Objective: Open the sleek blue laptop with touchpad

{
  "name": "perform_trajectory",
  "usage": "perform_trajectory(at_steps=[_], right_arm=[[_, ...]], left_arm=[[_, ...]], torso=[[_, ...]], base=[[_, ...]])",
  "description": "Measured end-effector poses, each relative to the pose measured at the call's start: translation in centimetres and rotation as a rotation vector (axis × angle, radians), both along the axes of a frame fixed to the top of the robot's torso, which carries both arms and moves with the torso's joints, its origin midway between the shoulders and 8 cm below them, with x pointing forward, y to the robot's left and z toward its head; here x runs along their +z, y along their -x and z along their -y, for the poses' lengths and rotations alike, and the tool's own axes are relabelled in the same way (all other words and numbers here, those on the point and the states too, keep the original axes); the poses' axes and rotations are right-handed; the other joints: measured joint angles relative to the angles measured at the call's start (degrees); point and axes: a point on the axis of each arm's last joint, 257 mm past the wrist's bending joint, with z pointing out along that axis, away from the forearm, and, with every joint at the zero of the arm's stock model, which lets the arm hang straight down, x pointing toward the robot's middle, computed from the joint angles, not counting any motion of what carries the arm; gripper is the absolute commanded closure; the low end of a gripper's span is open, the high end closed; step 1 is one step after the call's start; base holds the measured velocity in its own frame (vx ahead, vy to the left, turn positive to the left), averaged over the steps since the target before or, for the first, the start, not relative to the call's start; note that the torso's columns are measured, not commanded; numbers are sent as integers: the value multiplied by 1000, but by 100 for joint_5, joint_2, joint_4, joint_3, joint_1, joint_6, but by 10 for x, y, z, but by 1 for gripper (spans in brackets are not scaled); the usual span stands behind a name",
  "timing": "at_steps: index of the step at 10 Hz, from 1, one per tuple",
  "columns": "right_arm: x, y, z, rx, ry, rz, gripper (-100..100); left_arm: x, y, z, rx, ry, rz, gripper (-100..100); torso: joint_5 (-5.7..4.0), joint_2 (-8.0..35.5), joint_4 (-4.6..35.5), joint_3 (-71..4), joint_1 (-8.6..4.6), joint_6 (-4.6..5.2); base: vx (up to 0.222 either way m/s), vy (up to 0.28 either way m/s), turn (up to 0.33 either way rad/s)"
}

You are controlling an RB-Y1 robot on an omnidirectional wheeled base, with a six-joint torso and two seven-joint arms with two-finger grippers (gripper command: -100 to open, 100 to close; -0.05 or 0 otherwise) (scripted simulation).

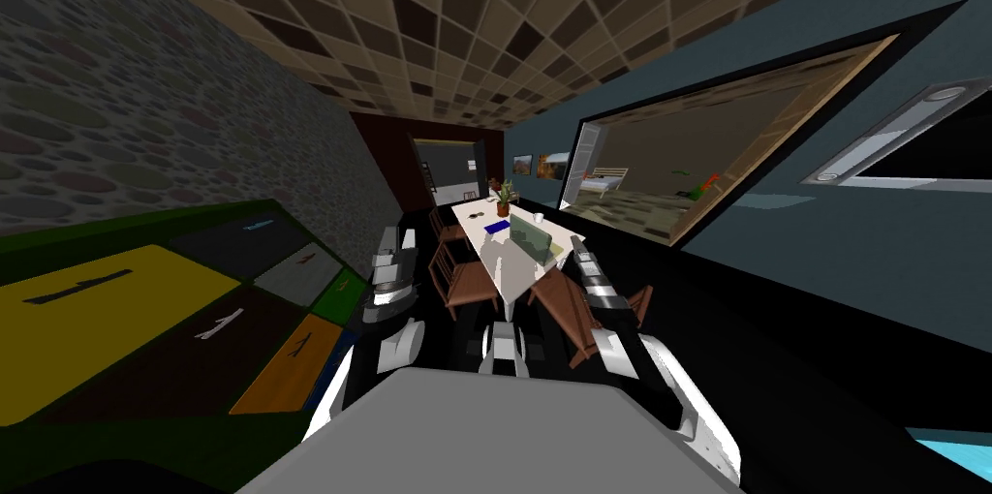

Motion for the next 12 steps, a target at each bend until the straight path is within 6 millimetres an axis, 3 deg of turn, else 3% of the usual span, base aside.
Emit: perform_trajectory(at_steps=[7, 12], right_arm=[[-43, -25, 17, -103, 177, -139, -100], [-76, -39, 41, -198, 312, -251, -100]], left_arm=[[0, 0, 0, 0, 0, 0, 0], [0, 0, 0, 0, 0, 0, 0]], torso=[[0, -1, 0, -1, -1, 2], [0, -1, 0, -1, -1, 0]], base=[[-15, 7, 92], [-15, 7, 87]])
